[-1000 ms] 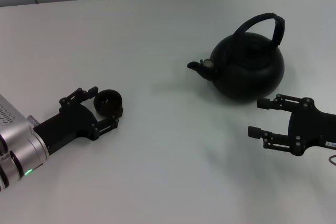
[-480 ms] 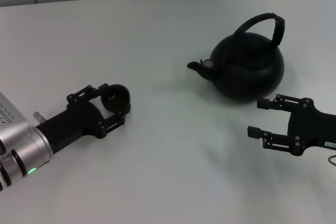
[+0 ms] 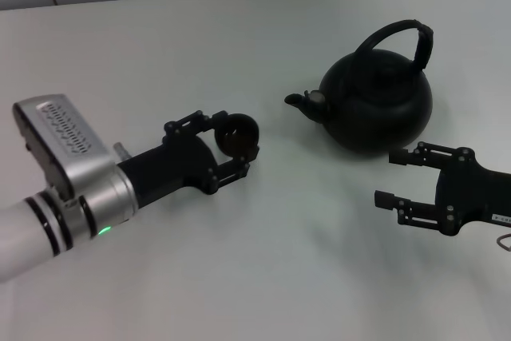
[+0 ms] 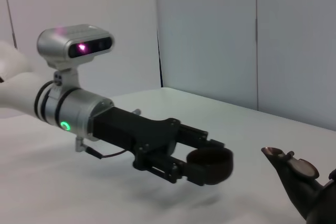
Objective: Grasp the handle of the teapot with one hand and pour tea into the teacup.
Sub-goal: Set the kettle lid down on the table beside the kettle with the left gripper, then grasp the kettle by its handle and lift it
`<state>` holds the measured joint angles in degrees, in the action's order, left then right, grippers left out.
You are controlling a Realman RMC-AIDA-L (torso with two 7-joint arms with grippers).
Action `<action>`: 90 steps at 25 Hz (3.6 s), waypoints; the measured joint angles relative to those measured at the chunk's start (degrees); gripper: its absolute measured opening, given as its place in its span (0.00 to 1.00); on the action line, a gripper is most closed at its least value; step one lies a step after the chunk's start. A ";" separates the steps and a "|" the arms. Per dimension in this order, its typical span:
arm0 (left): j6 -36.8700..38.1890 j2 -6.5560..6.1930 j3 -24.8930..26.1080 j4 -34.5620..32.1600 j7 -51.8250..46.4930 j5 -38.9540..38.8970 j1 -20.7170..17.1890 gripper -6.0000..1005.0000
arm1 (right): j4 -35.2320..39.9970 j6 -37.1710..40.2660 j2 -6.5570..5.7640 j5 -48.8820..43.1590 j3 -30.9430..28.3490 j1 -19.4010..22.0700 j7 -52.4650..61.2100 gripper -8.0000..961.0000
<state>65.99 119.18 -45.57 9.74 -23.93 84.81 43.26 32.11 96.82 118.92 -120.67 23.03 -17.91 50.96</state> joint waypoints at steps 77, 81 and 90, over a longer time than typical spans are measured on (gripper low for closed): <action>28.43 -4.46 -2.15 -28.91 -15.87 5.39 -29.07 0.86 | -0.50 -0.94 0.09 0.00 -0.20 0.02 0.37 0.73; 28.24 -4.75 -2.16 -29.02 -15.85 6.65 -29.05 0.86 | -0.85 -0.93 0.09 0.00 -0.70 0.26 0.11 0.73; 24.23 -4.73 -1.91 -29.78 -15.32 13.10 -29.39 0.86 | -0.94 -0.93 0.09 0.03 -0.71 0.62 0.02 0.73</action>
<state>90.22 114.45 -47.48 -20.04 -39.25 97.91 13.87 31.16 95.89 119.00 -120.64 22.32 -17.29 50.99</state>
